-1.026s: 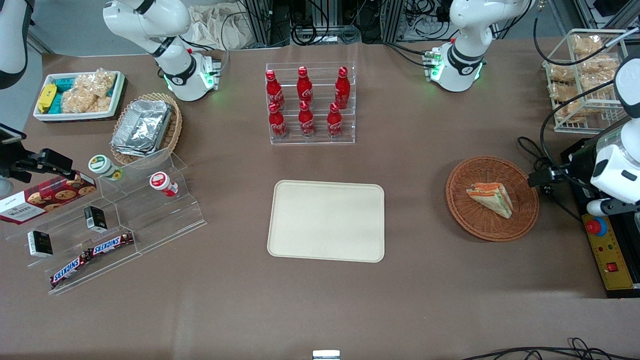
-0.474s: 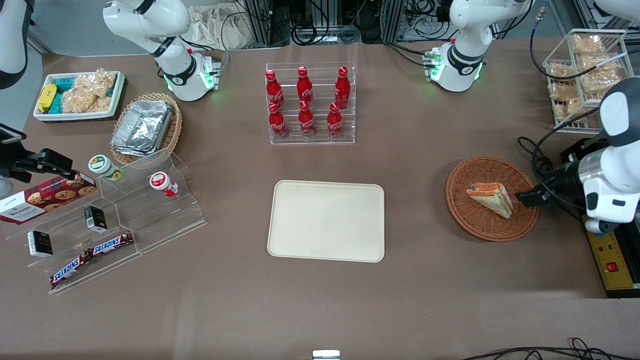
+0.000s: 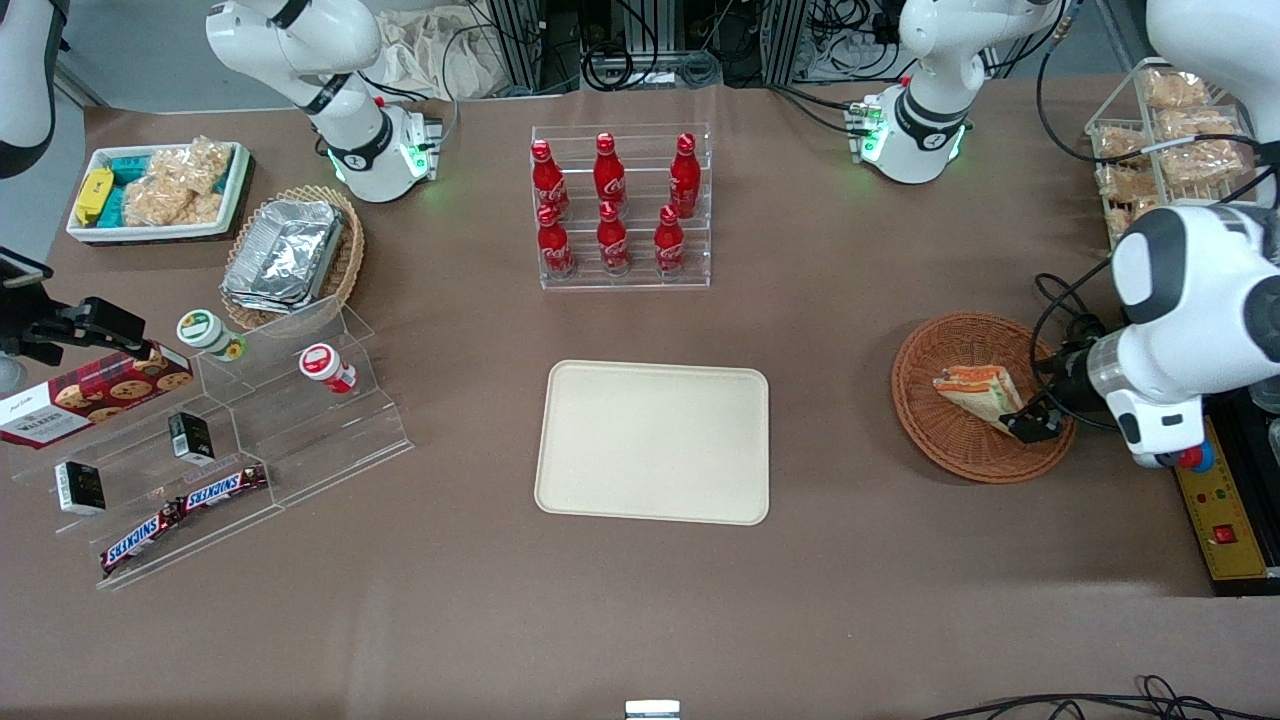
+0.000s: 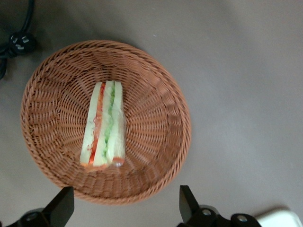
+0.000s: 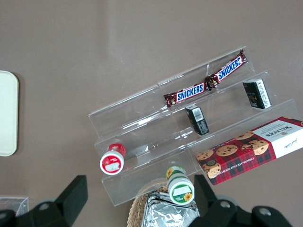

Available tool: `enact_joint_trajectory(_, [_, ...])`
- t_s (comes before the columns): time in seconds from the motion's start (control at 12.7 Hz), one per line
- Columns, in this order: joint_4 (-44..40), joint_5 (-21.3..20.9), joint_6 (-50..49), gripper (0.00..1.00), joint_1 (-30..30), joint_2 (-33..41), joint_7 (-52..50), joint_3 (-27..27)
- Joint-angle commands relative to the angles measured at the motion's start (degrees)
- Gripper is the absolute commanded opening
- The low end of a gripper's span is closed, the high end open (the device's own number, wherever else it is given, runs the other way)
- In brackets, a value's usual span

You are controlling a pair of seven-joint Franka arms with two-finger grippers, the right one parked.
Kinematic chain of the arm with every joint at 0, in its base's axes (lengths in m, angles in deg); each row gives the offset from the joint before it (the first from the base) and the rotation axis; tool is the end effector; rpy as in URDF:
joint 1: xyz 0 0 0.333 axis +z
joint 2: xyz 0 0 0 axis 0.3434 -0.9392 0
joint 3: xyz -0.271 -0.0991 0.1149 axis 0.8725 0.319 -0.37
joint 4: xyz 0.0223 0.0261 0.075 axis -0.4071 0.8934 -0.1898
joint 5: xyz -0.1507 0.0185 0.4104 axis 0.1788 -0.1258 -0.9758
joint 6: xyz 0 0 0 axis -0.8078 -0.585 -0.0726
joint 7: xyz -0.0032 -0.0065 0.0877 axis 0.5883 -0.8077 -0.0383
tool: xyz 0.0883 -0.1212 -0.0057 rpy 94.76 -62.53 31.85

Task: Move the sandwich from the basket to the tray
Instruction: 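Close the left gripper on the sandwich wedge's crust edge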

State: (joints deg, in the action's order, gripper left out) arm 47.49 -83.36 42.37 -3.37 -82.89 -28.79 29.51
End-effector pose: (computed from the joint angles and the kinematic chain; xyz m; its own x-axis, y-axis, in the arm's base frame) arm 0.6359 -0.0024 0.2931 0.5305 0.8456 -0.0590 0.8438 -0.5335 -0.0589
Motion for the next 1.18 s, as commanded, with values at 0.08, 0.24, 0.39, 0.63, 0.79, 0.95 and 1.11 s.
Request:
enact_joint_trajectory(0.08, [9.19, -2.07, 7.52, 1.00, 0.52, 2.48, -13.21, -0.23])
enact_joint_trajectory(0.24, [13.31, -2.51, 11.90, 1.00, 0.43, 2.39, -14.80, -1.72])
enact_joint_trajectory(0.39, [16.83, -2.60, 16.65, 1.00, 0.43, 2.48, -19.01, -2.78])
enact_joint_trajectory(0.63, [18.60, -2.69, 17.29, 1.00, 0.43, 2.13, -20.77, -3.22])
enact_joint_trajectory(0.79, [18.52, -2.69, 17.46, 1.00, 0.43, 0.99, -21.23, -3.22])
enact_joint_trajectory(0.95, [18.17, -2.69, 19.29, 1.00, 0.34, -0.59, -21.23, -3.22])
enact_joint_trajectory(1.11, [17.38, -2.95, 19.93, 0.93, 0.08, -2.00, -22.62, -3.31])
